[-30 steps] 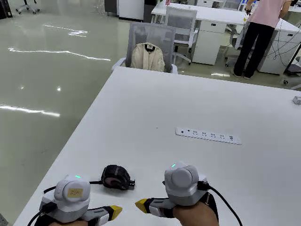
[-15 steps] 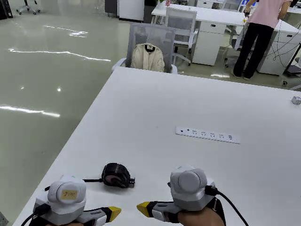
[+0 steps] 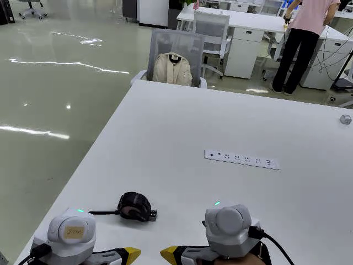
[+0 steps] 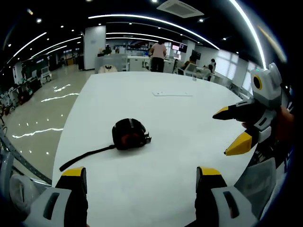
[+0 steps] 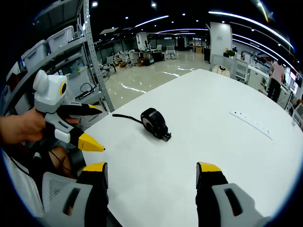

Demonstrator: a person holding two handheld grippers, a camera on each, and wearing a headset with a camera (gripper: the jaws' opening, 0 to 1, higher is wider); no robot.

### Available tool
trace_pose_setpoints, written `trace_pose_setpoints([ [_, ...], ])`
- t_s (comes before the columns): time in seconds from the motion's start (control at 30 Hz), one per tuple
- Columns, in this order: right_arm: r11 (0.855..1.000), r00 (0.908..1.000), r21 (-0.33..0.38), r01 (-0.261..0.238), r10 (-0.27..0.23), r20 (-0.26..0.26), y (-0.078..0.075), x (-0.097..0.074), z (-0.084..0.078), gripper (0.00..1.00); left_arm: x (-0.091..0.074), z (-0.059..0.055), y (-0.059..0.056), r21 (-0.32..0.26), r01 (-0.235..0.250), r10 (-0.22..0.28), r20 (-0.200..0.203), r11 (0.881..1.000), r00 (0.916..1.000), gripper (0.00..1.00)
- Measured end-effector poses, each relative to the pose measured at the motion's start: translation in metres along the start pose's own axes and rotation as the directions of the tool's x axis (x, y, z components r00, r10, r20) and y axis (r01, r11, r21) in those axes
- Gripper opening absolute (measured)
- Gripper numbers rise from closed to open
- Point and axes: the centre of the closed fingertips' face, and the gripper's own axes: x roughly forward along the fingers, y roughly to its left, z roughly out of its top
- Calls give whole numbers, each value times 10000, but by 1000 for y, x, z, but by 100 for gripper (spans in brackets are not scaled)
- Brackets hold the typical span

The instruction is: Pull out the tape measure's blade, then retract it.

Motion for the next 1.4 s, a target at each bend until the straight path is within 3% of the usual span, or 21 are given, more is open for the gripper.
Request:
trace_pose_setpoints([
  [0.2,10000,10000,66,1,-1,-9,1,-6,-3,79,-4,1,-1,6,17,-17,9,10000,10000,94],
  [0.27,9998,9998,177,86,-90,194,2,-20,0,79,-9,-3,-3,12,28,-28,-168,10000,9999,95],
  [0.63,9982,9997,581,118,-130,194,8,-40,-8,83,-25,-11,-2,-299,20,-27,-233,9996,9997,98],
  [1.4,9952,9996,944,243,-252,86,19,-63,-14,89,-46,-11,-5,-273,273,-283,-339,9993,9990,100],
])
